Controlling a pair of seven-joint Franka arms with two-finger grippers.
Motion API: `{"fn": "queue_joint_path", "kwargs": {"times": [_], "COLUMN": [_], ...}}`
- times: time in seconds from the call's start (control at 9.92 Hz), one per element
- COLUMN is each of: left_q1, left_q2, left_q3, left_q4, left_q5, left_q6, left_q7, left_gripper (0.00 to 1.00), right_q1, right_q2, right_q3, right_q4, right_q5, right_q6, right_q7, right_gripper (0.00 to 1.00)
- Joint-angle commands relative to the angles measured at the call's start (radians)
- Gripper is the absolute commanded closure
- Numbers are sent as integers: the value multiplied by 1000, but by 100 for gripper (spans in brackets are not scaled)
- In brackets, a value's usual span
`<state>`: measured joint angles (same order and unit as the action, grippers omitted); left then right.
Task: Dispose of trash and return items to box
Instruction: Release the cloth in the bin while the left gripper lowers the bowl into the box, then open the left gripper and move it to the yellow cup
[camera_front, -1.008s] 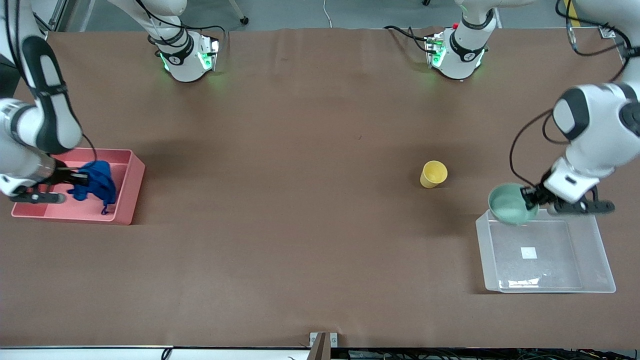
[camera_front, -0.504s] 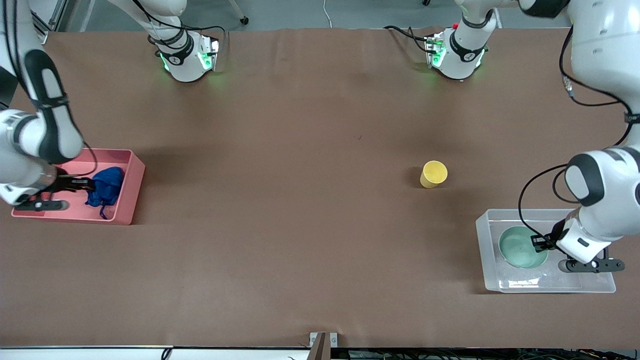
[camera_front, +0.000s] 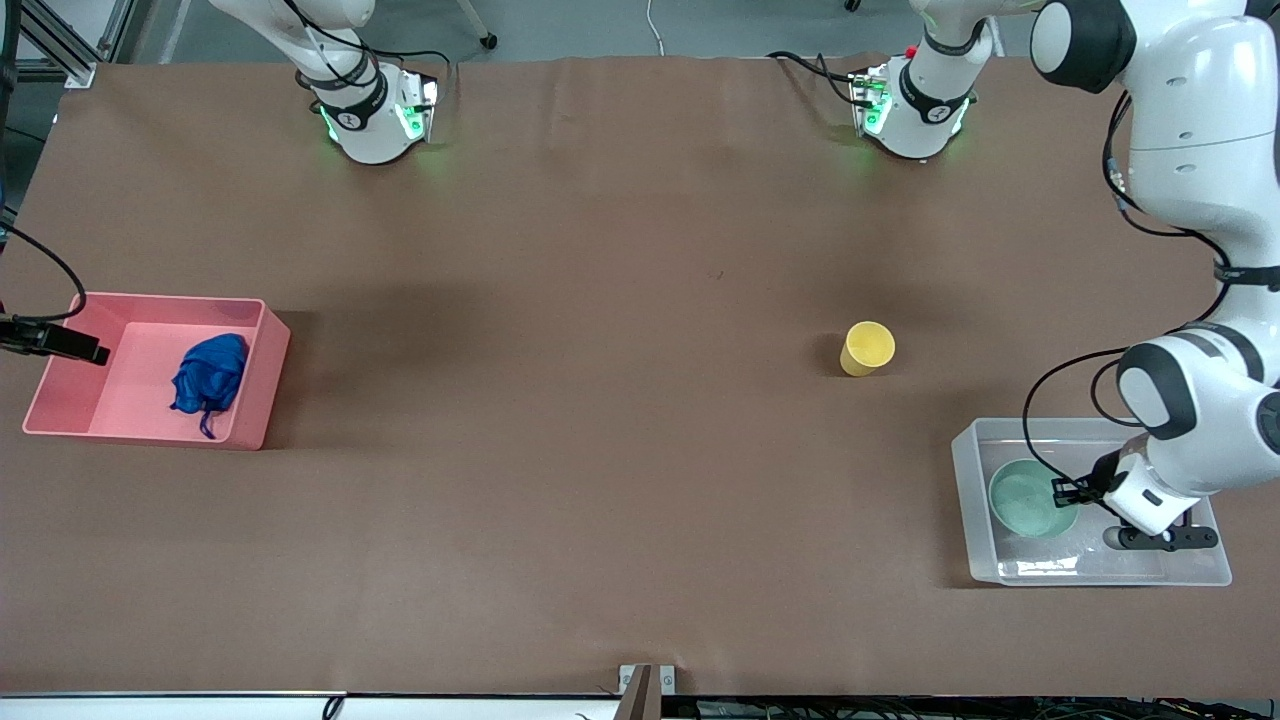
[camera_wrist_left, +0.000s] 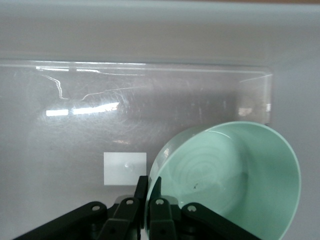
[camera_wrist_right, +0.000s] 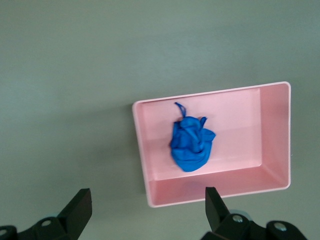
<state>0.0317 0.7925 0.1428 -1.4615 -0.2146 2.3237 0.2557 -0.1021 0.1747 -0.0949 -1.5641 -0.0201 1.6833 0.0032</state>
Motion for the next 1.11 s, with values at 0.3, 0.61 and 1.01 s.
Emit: {"fn": "queue_joint_path", "kwargs": {"times": [0.3,0.61,1.01], "left_q1": [20,4,4], "left_q2": [-30,-316,-692], "left_q3": [18,-35,-204], "left_q4": [12,-181,-598], "left_q5": [-8,6,132], "left_q6": [16,-26,-43], "left_q7": [14,-4,-188], "left_gripper": [0,0,0], "right_q1": [76,88,139], "right_q2": [-193,-215,-227], "right_q3": [-6,-2,-3], "right_q4": [-11,-17,1], "right_q5": [8,6,-3], "right_q6": [-105,-116,-171], "right_q7": [39,28,49], "right_gripper": [0,0,0]}}
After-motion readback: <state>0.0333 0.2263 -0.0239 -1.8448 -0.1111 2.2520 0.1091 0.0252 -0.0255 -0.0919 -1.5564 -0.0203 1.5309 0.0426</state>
